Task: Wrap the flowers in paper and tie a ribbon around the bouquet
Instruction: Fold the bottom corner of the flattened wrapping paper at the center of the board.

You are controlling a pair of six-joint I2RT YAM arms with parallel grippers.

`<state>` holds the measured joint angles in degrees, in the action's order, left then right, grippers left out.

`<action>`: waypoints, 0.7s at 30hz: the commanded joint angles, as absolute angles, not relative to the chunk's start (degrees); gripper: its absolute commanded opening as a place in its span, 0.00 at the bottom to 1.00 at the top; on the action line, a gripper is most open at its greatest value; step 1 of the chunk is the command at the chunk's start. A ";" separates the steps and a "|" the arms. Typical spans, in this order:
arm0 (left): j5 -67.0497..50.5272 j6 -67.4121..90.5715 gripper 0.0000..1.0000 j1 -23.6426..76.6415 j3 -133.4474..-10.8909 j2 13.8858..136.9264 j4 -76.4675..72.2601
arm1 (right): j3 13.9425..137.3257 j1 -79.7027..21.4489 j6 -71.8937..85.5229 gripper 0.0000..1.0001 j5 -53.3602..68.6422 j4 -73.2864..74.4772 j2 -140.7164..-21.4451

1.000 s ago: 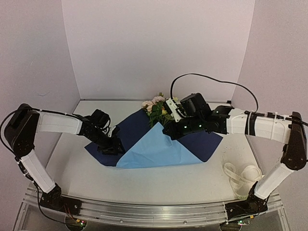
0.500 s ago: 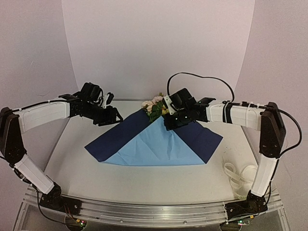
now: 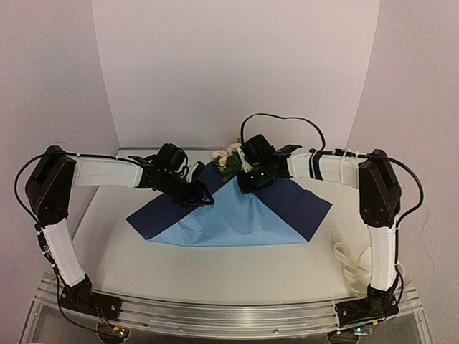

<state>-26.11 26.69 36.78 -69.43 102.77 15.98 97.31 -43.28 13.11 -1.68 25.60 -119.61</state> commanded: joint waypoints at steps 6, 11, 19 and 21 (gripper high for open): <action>-31.00 30.64 0.42 39.37 -72.78 109.34 6.87 | 100.66 -42.89 13.76 0.00 -6.28 26.89 -123.66; -32.37 31.17 0.43 40.01 -74.49 111.62 6.20 | 102.10 -42.76 13.86 0.00 -8.19 26.81 -125.39; -33.34 31.40 0.46 40.98 -76.83 113.61 6.63 | 104.25 -42.71 13.81 0.00 -12.21 26.03 -127.82; -33.68 31.29 0.46 41.12 -77.17 114.04 6.93 | 105.09 -42.71 13.97 0.00 -12.55 25.75 -128.66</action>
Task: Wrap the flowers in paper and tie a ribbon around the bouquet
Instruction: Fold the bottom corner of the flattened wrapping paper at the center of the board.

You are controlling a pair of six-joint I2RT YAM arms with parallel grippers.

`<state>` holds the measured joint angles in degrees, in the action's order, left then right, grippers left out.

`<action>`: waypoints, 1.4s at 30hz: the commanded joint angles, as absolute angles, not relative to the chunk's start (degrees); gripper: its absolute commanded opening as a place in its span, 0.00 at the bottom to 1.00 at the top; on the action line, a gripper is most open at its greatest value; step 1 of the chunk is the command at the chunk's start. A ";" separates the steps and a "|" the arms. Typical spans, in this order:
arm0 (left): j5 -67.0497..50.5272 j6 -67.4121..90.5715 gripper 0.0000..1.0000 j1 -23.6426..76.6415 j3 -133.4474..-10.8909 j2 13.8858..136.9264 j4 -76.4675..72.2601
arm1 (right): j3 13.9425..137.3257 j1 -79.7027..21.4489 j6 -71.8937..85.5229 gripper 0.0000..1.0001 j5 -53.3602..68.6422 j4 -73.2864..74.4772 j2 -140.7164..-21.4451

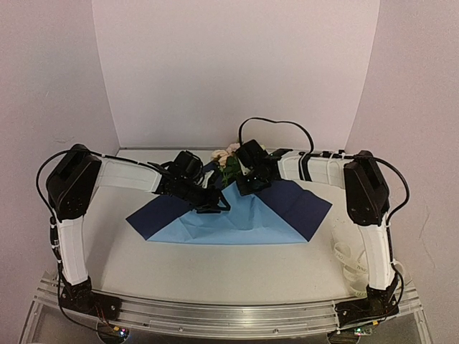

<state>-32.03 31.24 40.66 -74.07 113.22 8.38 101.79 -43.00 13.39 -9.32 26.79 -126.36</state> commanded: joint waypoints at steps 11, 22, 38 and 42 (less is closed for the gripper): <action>-34.98 31.32 0.37 41.57 -75.61 115.83 7.27 | 107.55 -42.41 15.82 0.00 -15.98 24.96 -131.33; -34.88 32.01 0.36 41.92 -73.93 117.04 6.80 | 110.08 -42.25 18.06 0.04 -13.89 25.68 -132.72; -32.56 32.13 0.31 41.92 -75.23 119.39 6.72 | 106.03 -42.10 21.35 0.70 -10.30 30.22 -120.62; -32.51 32.07 0.31 41.92 -75.49 119.31 6.62 | 98.58 -42.10 26.07 0.71 -4.35 31.25 -112.17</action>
<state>-32.85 31.83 41.74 -74.43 119.27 8.42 103.26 -42.39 20.96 -9.73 29.25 -123.51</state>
